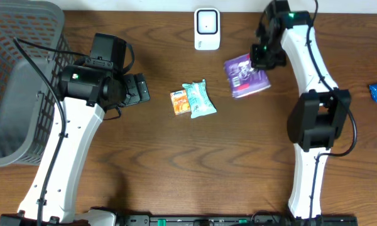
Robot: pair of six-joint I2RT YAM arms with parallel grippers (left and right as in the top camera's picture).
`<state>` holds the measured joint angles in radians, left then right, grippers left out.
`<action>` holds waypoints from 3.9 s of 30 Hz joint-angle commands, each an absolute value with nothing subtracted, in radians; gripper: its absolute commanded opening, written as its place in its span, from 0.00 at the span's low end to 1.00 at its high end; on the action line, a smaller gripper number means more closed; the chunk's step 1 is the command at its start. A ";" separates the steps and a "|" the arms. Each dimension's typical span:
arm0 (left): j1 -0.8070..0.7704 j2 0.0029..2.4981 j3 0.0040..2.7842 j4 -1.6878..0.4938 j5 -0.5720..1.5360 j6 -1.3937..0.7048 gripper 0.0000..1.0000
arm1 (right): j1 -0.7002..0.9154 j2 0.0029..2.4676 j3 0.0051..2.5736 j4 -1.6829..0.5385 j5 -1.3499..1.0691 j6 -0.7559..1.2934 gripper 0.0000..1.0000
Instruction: Scan the item barcode
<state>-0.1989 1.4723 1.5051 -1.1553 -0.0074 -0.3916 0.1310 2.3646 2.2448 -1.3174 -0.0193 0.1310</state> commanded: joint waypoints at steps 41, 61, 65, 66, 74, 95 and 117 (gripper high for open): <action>-0.195 1.470 1.513 -1.159 -0.028 -0.385 0.98 | 0.147 2.361 2.366 -1.428 -0.339 0.010 0.81; -0.195 1.470 1.513 -1.159 -0.028 -0.385 0.98 | -0.010 2.361 1.738 -0.953 -0.750 -0.051 0.17; -0.195 1.470 1.513 -1.159 -0.028 -0.385 0.98 | -0.014 2.361 1.770 -0.976 -0.702 0.022 0.01; -0.195 1.470 1.513 -1.159 -0.028 -0.385 0.98 | -0.013 2.360 1.789 -0.989 -0.701 0.022 0.01; -0.195 1.470 1.513 -1.159 -0.028 -0.385 0.98 | 0.048 2.360 2.105 -1.163 -0.702 0.112 0.01; -0.195 1.470 1.513 -1.159 -0.028 -0.385 0.98 | 0.289 2.413 2.238 -0.431 -0.459 0.867 0.01; -0.195 1.470 1.513 -1.159 -0.028 -0.385 0.98 | -0.203 2.162 2.236 -1.075 0.302 0.364 0.01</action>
<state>-0.1989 1.4723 1.5051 -1.1549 -0.0074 -0.3916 -0.1291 2.1685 2.2257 -1.0401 0.0998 0.4835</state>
